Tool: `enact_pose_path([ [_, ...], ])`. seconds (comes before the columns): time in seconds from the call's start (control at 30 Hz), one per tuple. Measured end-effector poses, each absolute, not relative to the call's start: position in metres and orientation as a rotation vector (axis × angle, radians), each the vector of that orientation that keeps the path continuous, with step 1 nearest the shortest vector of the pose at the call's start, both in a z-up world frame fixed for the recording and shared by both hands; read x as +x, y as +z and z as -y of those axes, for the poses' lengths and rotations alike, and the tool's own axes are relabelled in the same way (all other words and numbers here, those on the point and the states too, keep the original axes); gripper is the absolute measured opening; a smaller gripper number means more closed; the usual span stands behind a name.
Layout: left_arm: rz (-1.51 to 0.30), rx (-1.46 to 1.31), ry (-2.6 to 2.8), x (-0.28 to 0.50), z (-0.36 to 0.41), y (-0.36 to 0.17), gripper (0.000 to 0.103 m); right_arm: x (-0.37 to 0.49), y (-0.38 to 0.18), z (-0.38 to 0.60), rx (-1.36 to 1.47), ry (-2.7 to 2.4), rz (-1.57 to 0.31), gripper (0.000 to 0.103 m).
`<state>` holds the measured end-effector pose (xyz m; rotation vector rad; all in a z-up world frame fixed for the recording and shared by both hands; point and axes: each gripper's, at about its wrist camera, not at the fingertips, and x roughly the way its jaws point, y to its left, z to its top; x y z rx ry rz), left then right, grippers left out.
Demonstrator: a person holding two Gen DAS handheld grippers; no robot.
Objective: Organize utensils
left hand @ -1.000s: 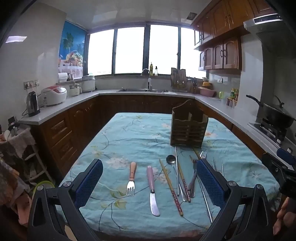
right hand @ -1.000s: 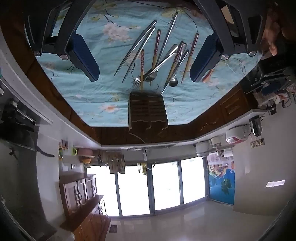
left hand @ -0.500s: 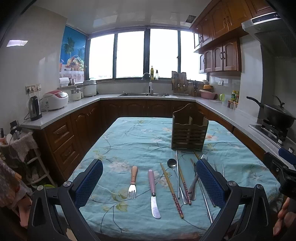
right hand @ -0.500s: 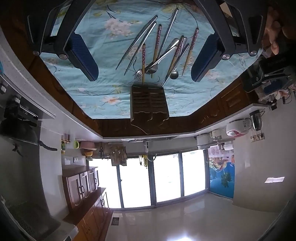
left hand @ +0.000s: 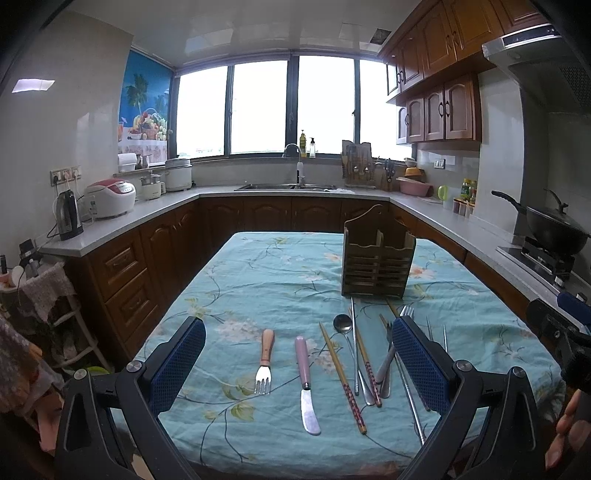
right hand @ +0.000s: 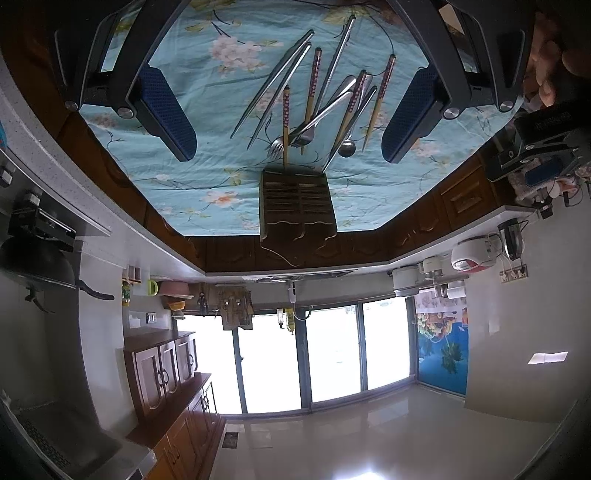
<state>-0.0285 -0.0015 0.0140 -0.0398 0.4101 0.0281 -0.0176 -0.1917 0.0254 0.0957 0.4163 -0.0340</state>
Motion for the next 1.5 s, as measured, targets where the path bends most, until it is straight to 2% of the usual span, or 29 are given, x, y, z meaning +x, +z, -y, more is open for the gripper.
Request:
enact_pose_path([
  [1.2, -0.411, -0.035, 0.025, -0.028, 0.005, 0.008, 0.102, -0.018, 0.027, 0.191, 0.101, -0.024, -0.414, 0.102],
  [1.5, -0.488, -0.075, -0.011, -0.006, -0.003, 0.000, 0.102, -0.011, 0.021, 0.193, 0.119, -0.013, -0.451, 0.102],
])
